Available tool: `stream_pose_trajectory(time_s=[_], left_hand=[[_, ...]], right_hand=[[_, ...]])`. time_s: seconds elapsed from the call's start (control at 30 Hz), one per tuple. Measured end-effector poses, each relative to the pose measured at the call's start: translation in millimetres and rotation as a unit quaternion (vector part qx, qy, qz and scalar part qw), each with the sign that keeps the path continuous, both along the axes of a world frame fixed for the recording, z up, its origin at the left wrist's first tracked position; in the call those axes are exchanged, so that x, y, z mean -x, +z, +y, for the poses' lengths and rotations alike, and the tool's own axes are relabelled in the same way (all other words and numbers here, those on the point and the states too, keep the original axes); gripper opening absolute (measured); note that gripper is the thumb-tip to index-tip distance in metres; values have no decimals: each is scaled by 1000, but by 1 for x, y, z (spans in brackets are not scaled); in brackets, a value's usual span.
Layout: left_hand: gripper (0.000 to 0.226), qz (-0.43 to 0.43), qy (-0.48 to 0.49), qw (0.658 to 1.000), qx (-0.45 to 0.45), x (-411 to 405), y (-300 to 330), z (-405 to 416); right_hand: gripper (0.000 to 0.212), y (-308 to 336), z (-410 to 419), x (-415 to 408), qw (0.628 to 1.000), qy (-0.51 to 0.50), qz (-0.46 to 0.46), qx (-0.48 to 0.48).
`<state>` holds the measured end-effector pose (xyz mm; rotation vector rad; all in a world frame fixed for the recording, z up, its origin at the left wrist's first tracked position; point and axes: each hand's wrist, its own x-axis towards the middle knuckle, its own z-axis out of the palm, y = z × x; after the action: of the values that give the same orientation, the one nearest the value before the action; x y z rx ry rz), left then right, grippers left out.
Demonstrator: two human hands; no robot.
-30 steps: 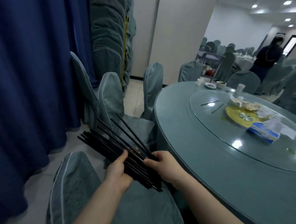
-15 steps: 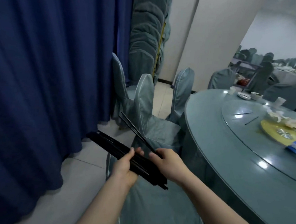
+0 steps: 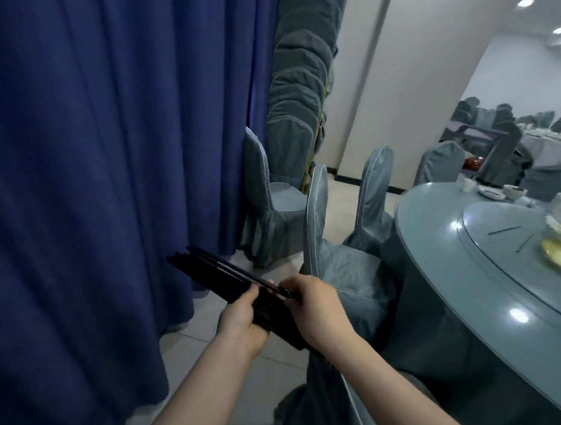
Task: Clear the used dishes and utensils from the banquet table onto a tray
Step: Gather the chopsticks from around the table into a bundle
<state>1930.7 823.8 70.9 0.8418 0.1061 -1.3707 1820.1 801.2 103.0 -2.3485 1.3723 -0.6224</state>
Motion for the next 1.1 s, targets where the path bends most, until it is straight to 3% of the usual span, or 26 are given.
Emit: stream_pose_trajectory(time_s=[0.3, 0.5, 0.7, 0.77, 0.83, 0.9, 0.97, 1.03, 1.1], left_hand=[[16, 20, -40, 999, 6, -60, -13, -73], [16, 2, -32, 999, 10, -101, -19, -170], [21, -6, -35, 999, -1, -124, -10, -281], [19, -13, -36, 999, -9, -129, -7, -317], [17, -21, -43, 999, -10, -131, -3, -351], [18, -18, -54, 998, -2, -130, 1, -387], [19, -13, -77, 997, 18, -124, 5, -426], [21, -8, -113, 993, 35, -111, 6, -463], [23, -1, -152, 987, 52, -101, 7, -495]], right_hand=[[40, -8, -62, -54, 999, 42, 6, -20], [46, -26, -161, -92, 997, 79, 17, -15], [38, -28, -268, -114, 994, 106, 38, -5], [31, -26, -302, -111, 996, 83, 12, -18], [26, -28, -333, -101, 995, -2, -73, -65], [33, -33, -364, -88, 952, -123, -232, -160], [39, -39, -395, -79, 857, -208, -397, -254], [45, -40, -423, -73, 771, -254, -498, -305], [48, -38, -450, -73, 720, -273, -552, -319]])
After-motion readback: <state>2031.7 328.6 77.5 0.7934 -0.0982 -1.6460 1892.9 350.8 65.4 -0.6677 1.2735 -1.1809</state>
